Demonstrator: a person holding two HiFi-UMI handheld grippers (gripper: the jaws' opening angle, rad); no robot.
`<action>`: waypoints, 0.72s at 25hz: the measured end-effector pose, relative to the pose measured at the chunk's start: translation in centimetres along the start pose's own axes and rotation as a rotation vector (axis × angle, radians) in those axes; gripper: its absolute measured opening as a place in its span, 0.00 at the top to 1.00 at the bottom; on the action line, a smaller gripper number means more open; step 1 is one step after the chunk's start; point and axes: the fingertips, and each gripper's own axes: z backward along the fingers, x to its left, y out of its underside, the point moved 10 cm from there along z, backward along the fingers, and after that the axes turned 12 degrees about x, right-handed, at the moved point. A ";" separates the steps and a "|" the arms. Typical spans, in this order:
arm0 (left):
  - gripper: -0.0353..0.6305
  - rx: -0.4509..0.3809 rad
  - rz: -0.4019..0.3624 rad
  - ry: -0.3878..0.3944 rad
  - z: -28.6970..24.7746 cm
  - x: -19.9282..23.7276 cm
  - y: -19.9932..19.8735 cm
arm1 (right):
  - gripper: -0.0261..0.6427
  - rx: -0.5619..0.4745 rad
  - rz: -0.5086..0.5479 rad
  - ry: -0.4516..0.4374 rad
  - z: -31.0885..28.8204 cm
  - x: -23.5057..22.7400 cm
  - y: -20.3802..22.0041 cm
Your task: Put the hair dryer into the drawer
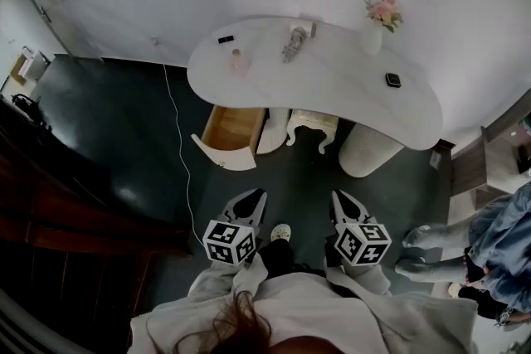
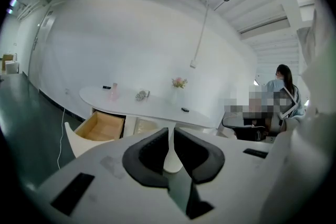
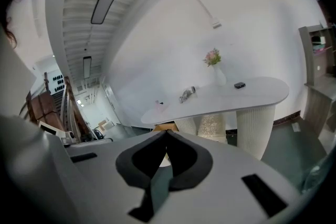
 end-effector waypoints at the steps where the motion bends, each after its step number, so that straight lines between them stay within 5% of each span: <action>1: 0.89 -0.001 -0.004 0.005 -0.5 0.6 -0.5 | 0.89 -0.005 -0.002 0.005 -0.6 -0.1 -0.5; 18: 0.89 0.030 -0.039 0.062 -7.5 7.6 -6.3 | 0.89 -0.030 -0.056 0.063 -8.7 -1.3 -5.9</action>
